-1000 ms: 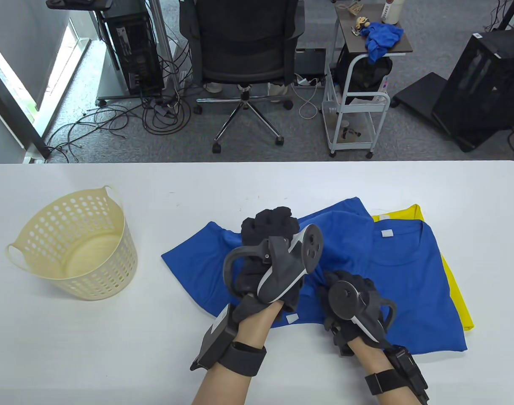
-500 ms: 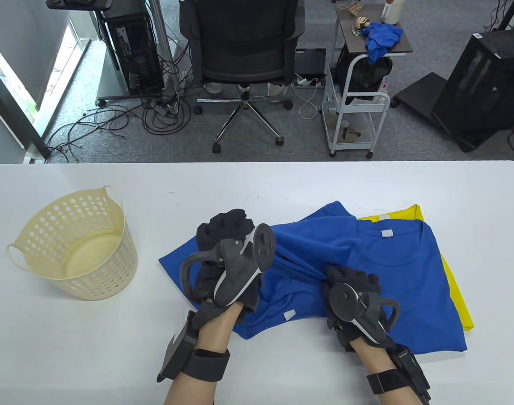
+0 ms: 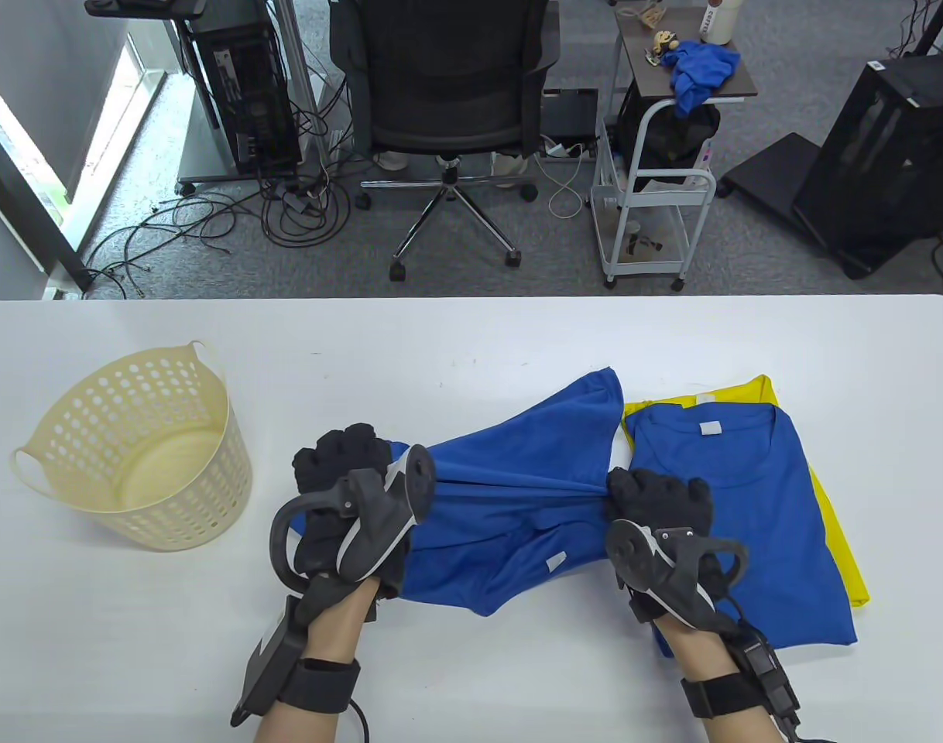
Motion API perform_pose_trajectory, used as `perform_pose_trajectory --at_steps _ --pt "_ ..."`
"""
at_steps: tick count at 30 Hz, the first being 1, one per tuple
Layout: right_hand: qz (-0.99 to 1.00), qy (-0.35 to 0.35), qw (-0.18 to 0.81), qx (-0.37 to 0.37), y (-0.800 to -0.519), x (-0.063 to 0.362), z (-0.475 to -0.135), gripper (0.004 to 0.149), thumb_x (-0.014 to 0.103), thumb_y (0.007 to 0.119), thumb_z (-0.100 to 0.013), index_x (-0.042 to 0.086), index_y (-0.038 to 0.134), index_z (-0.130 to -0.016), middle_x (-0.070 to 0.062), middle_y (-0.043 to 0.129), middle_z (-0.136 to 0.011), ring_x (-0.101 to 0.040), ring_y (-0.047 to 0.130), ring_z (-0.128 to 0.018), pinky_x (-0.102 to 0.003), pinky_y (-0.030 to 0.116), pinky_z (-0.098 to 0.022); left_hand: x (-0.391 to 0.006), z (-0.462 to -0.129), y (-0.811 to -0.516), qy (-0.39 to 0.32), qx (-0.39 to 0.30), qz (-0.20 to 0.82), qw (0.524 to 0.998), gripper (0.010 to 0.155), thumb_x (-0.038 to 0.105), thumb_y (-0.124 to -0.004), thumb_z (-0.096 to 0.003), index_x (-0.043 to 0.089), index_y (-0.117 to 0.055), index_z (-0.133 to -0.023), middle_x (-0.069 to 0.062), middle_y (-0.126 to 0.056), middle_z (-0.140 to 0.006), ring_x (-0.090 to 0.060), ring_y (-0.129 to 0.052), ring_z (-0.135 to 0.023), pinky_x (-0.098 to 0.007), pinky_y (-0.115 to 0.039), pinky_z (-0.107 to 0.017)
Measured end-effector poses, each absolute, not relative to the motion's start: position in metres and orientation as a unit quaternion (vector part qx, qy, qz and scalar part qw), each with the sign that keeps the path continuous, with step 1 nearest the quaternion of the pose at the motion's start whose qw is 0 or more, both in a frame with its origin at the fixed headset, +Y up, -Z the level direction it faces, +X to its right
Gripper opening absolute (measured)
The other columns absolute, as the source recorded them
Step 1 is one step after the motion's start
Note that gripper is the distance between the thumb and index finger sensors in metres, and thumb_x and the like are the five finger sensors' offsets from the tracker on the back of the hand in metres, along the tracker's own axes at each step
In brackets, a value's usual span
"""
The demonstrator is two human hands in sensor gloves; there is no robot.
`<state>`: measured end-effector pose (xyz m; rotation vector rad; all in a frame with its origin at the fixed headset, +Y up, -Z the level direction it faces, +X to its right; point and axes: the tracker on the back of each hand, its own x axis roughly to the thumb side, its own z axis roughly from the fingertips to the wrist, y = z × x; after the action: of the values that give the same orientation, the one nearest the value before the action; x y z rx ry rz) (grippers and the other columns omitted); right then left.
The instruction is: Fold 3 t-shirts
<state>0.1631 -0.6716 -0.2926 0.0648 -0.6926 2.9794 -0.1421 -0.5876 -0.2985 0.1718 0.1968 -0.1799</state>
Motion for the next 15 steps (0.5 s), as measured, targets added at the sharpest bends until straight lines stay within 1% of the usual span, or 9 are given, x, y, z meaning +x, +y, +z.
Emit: perform_pose_trajectory --at_steps 2,3,5,8,10,12,13,14,15 --pt "0.972 -0.224 0.057 0.042 -0.649 0.161 -0.289 0.042 0.036 0.073 -0.045 0.026 0.075 -0.086 -0.001 0.083 -0.086 -0.029 0.087 -0.076 -0.065 0.061 -0.065 -0.151 -0.290 -0.577 0.099 0.111 -0.086 0.985 0.045 0.047 -0.065 -0.0453 0.028 -0.078 -0.084 0.007 -0.068 -0.103 -0.023 -0.072 -0.098 -0.053 -0.060 -0.077" --pt "0.973 -0.215 0.055 0.060 -0.634 0.160 -0.287 0.042 0.036 0.073 -0.045 0.026 0.075 -0.086 -0.002 0.084 -0.086 -0.030 0.088 -0.076 -0.065 0.061 -0.065 -0.156 -0.286 -0.570 0.101 0.113 -0.081 0.985 0.045 0.047 -0.065 -0.0454 0.028 -0.078 -0.084 0.007 -0.068 -0.103 -0.022 -0.072 -0.098 -0.053 -0.060 -0.077" --pt "0.978 -0.189 0.052 0.069 -0.611 0.156 -0.285 0.042 0.035 0.074 -0.045 0.025 0.075 -0.086 -0.002 0.084 -0.086 -0.030 0.088 -0.076 -0.064 0.061 -0.065 -0.163 -0.279 -0.560 0.100 0.111 -0.069 0.986 0.045 0.047 -0.065 -0.0455 0.028 -0.079 -0.083 0.008 -0.069 -0.103 -0.022 -0.072 -0.098 -0.053 -0.060 -0.077" --pt "0.982 -0.164 0.040 0.082 -0.584 0.151 -0.283 0.042 0.034 0.074 -0.045 0.024 0.074 -0.086 -0.003 0.083 -0.087 -0.031 0.086 -0.077 -0.064 0.061 -0.066 -0.170 -0.271 -0.545 0.092 0.102 -0.048 0.989 0.044 0.047 -0.066 -0.0457 0.027 -0.080 -0.083 0.007 -0.070 -0.103 -0.023 -0.073 -0.098 -0.054 -0.060 -0.077" --pt "0.985 -0.143 0.017 0.092 -0.573 0.147 -0.284 0.042 0.033 0.073 -0.045 0.024 0.074 -0.087 -0.003 0.083 -0.087 -0.032 0.087 -0.077 -0.063 0.061 -0.065 -0.175 -0.270 -0.540 0.088 0.097 -0.039 0.991 0.044 0.048 -0.066 -0.0458 0.027 -0.080 -0.083 0.007 -0.070 -0.103 -0.023 -0.073 -0.098 -0.054 -0.060 -0.077" --pt "0.989 -0.107 0.005 0.100 -0.568 0.144 -0.289 0.043 0.033 0.073 -0.045 0.024 0.075 -0.087 -0.003 0.083 -0.087 -0.031 0.087 -0.077 -0.063 0.061 -0.066 -0.178 -0.272 -0.538 0.086 0.103 -0.031 0.991 0.045 0.048 -0.067 -0.0459 0.027 -0.080 -0.083 0.007 -0.070 -0.103 -0.023 -0.073 -0.097 -0.054 -0.060 -0.077" --pt "0.993 -0.061 0.003 0.105 -0.569 0.141 -0.297 0.043 0.033 0.073 -0.045 0.024 0.074 -0.087 -0.003 0.082 -0.088 -0.031 0.086 -0.078 -0.063 0.061 -0.066 -0.180 -0.277 -0.540 0.087 0.103 -0.030 0.990 0.045 0.047 -0.067 -0.0459 0.027 -0.080 -0.083 0.007 -0.070 -0.103 -0.023 -0.073 -0.097 -0.054 -0.060 -0.077" --pt "0.994 -0.039 0.005 0.105 -0.571 0.139 -0.302 0.043 0.032 0.073 -0.045 0.024 0.074 -0.087 -0.004 0.082 -0.088 -0.032 0.086 -0.078 -0.063 0.060 -0.066 -0.181 -0.282 -0.543 0.087 0.096 -0.033 0.991 0.045 0.048 -0.067 -0.0459 0.026 -0.080 -0.083 0.007 -0.070 -0.103 -0.023 -0.073 -0.097 -0.054 -0.060 -0.077" --pt "0.995 0.004 0.002 0.104 -0.578 0.136 -0.313 0.043 0.032 0.073 -0.046 0.024 0.074 -0.087 -0.004 0.082 -0.088 -0.032 0.086 -0.078 -0.064 0.060 -0.066 -0.182 -0.292 -0.551 0.088 0.073 -0.039 0.993 0.045 0.048 -0.067 -0.0461 0.027 -0.080 -0.083 0.007 -0.070 -0.103 -0.023 -0.073 -0.098 -0.054 -0.060 -0.077"
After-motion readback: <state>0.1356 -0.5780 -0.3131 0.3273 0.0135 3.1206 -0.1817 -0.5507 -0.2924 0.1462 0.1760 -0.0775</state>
